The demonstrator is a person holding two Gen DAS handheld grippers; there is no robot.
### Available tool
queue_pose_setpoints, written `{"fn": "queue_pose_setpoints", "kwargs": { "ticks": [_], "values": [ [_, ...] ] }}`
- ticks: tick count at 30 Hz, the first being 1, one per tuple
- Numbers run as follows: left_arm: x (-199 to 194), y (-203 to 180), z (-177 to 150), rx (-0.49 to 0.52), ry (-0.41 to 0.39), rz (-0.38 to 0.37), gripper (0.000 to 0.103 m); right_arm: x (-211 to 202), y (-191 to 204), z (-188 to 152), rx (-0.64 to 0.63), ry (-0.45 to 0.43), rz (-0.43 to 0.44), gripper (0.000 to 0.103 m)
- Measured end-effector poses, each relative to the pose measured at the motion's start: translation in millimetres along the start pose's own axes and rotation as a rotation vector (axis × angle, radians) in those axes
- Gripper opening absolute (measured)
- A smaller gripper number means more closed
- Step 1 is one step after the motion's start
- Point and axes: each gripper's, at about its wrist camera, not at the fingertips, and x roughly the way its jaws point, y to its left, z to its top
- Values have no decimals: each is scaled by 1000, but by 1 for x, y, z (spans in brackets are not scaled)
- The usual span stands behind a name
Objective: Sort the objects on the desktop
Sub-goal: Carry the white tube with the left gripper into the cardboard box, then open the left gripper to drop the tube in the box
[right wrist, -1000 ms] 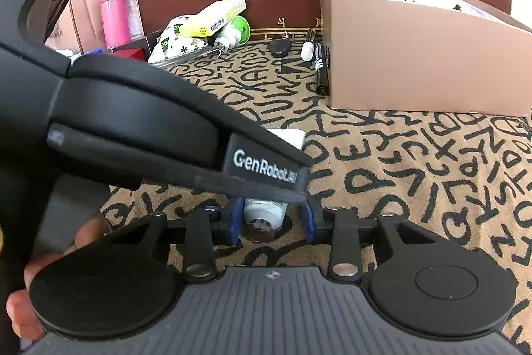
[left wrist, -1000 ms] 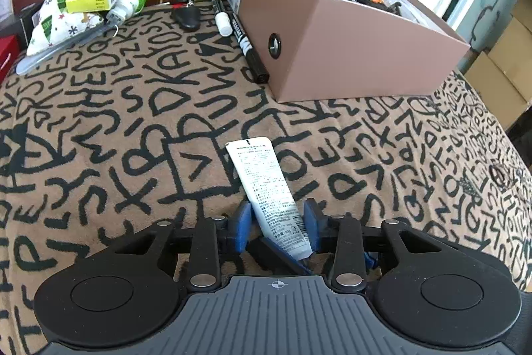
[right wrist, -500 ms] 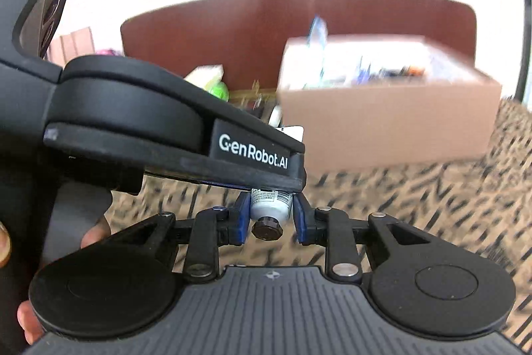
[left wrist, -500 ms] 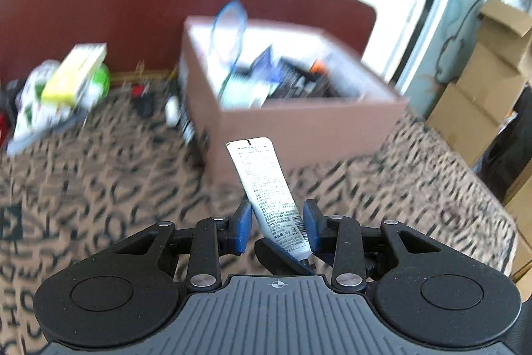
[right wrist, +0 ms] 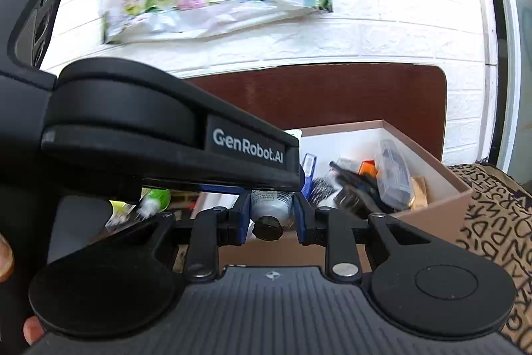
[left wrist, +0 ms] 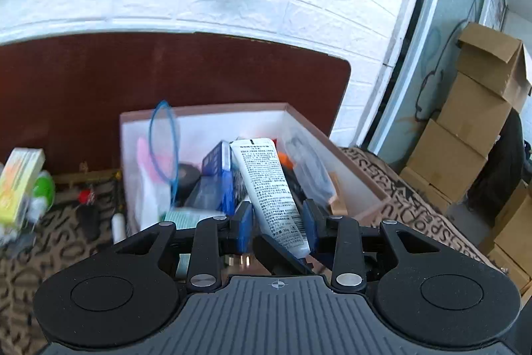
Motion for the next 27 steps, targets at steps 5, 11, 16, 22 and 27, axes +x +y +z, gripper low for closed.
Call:
{"fn": "queue_pose_setpoints", "kwargs": {
  "ticks": [5,11,16,22,27],
  "values": [
    [44,11,22,2,10,-24,31,43,-17,16,4,18,-25,31],
    [96,26,42,-27,56,-42,32,87,-44,25,47,81,-19,31],
    [129,43,49,-96,106,-57,32,117,-55,27,50,135,-18,31],
    [148,49,49,-99,128,-45,50,137,-59,25,51,172,-11,33],
    [129,53,47,-139,47,25,103,127,-60,21,43,128,-68,73]
  ]
}}
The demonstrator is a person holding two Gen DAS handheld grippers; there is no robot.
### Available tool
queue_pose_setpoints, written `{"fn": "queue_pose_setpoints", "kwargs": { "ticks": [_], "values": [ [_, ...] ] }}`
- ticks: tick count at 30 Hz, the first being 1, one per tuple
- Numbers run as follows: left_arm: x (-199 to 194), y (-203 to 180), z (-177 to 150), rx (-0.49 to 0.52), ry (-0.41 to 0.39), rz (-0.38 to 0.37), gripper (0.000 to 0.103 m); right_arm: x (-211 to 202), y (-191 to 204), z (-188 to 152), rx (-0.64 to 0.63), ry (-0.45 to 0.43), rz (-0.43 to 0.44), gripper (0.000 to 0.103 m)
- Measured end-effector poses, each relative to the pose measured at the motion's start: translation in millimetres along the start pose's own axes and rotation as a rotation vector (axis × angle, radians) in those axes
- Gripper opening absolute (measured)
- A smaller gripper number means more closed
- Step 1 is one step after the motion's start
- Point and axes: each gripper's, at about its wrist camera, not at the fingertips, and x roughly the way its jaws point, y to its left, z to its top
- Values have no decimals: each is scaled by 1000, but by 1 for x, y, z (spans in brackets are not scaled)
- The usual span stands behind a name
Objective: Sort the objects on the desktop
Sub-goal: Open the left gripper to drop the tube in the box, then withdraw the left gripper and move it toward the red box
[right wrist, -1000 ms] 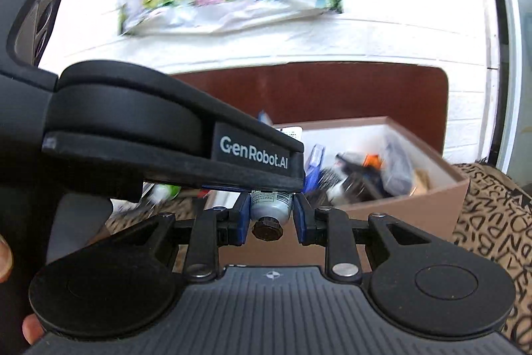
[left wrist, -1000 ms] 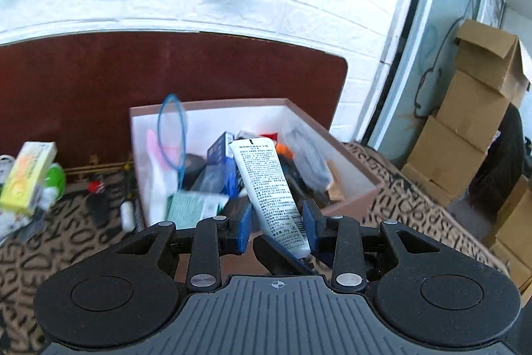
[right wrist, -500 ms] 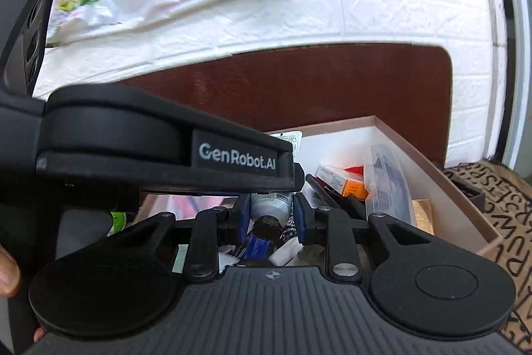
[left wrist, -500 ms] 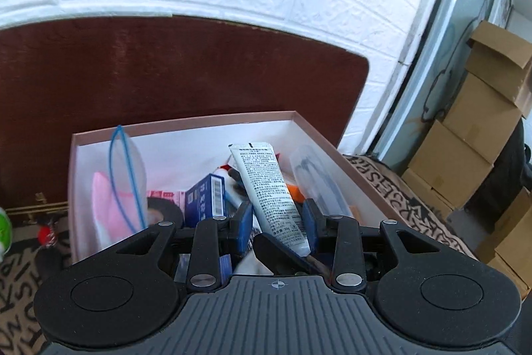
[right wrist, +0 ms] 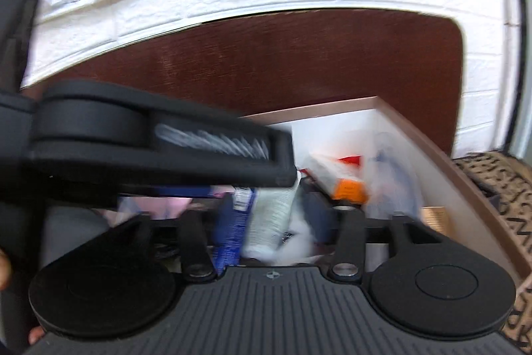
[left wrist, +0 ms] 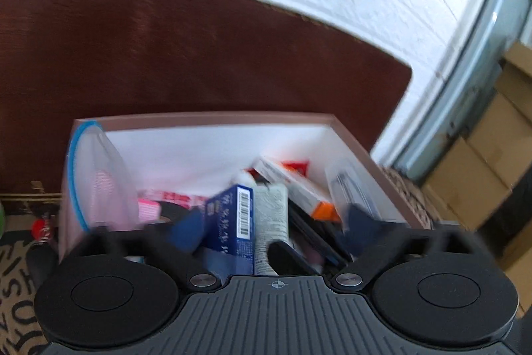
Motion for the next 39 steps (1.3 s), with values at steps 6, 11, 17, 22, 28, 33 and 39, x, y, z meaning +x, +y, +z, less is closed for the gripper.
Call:
{"fn": "queue_pose_setpoints", "kwargs": {
  "ticks": [6,11,17,22,28,33,39],
  "values": [
    [-25,-8,-9,42,9,-8,103,-23,4,-10,-25,-45,-42,98],
    [-47,-14,-30,70,-6,8,103,-49,12,-21,-37,-73,-47,102],
    [-66,-22,-49,86,36,90,103,-74,25,-33,-83,-84,-76,102],
    [-89,-31,-68,149,33,153,103,-93,34,-45,-87,-75,-52,103],
    [-115,-31,-92,175,25,201,103,-117,48,-63,-116,-81,-44,103],
    [-137,-25,-111,165,24,216,103,-133,61,-79,-134,-78,-37,103],
    [-165,-9,-136,138,19,258,103,-141,84,-100,-135,-48,15,103]
  ]
}}
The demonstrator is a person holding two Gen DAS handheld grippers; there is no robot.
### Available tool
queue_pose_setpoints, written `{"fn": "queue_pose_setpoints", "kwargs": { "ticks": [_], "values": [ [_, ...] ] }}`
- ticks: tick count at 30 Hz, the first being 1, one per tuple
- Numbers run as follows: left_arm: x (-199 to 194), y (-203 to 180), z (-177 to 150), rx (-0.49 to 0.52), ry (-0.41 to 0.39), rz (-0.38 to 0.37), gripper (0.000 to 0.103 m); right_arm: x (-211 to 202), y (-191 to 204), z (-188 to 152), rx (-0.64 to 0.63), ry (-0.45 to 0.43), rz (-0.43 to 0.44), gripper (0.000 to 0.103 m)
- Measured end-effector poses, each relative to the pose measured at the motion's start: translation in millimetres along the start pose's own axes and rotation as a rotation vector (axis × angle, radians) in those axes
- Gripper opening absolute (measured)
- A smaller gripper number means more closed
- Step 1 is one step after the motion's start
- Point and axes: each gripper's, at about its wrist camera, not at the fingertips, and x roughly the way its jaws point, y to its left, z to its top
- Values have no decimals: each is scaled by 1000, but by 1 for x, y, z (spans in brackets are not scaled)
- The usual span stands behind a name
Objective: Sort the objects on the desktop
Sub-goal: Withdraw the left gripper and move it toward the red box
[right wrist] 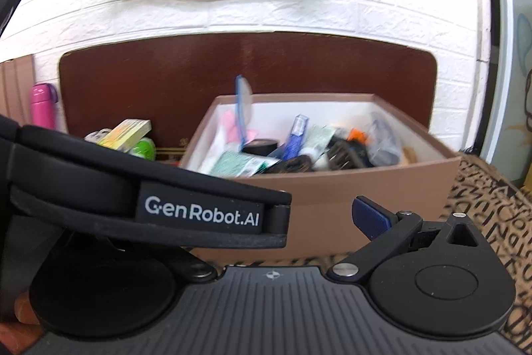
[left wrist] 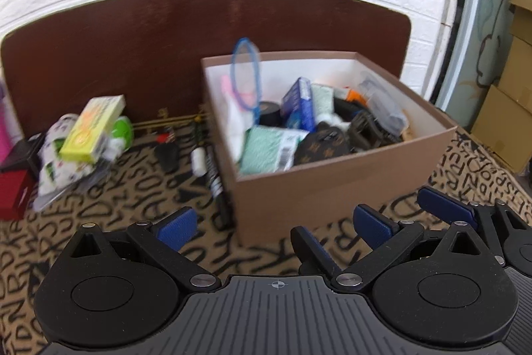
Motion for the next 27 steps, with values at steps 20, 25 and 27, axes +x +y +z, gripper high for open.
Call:
{"fn": "queue_pose_setpoints", "kwargs": {
  "ticks": [20,25,27],
  "values": [
    [-31,71,-69,-110,80,156,103,-7,89,-53,-36,87,129,103],
    [-34,84,-77,-116,94,183,103,-6,107,-59,-36,88,122,103],
    [-36,89,-80,-117,98,193,103,-5,112,-60,-36,89,132,103]
  ]
}}
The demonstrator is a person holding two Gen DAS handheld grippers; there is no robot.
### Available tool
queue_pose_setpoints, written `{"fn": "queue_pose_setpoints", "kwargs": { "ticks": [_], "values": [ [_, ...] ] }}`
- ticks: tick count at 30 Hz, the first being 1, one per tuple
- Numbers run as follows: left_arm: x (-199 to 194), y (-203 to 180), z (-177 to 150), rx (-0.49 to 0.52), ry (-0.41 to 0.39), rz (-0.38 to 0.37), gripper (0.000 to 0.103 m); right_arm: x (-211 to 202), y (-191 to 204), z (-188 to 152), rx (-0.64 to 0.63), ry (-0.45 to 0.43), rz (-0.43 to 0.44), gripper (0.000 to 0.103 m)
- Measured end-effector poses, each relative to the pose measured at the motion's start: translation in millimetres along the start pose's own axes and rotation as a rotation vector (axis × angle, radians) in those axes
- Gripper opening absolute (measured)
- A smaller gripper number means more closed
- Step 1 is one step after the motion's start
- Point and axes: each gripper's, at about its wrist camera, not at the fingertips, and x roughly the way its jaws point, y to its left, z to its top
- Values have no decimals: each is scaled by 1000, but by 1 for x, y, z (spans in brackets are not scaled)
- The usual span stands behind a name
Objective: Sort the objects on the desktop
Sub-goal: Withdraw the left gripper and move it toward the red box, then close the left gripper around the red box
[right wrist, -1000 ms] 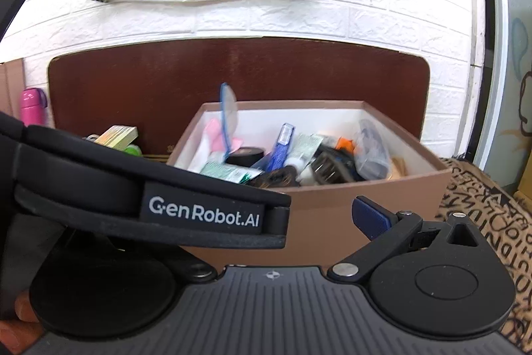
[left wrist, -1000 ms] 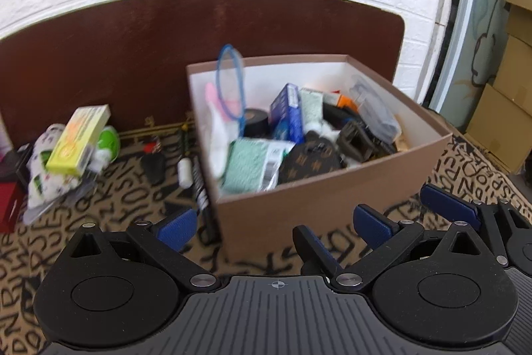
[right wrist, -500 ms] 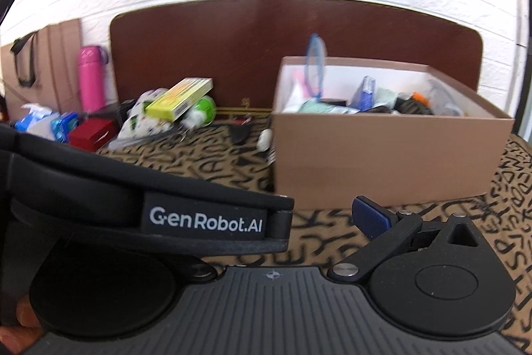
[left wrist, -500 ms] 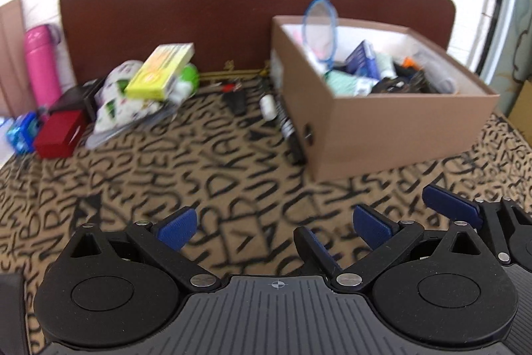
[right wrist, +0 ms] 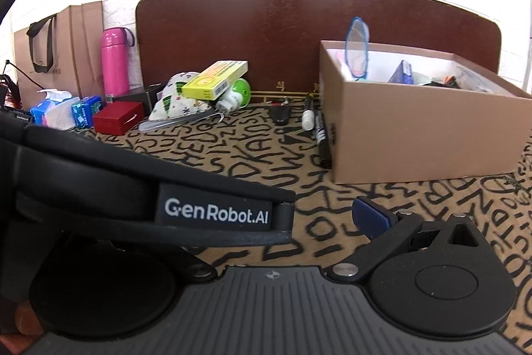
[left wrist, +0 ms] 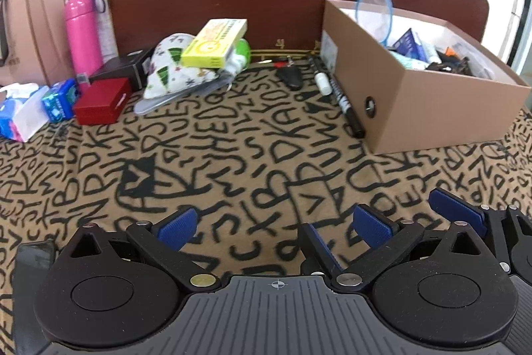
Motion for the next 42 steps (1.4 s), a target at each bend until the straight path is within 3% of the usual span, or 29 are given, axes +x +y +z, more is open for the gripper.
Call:
{"fn": "queue_pose_setpoints", "kwargs": {
  "ticks": [11,21,30,42],
  "values": [
    [-1,20,1,4,-12,27,103,10,15,6,15,42,55,103],
    [5,66,15,-57,-29,51,103,35,51,26,-66,28,133,103],
    [23,121,48,-128,-48,94,103,73,77,58,-128,-31,202,103],
    [57,217,88,-166,-91,134,102,132,136,80,-207,-26,350,99]
  ]
}}
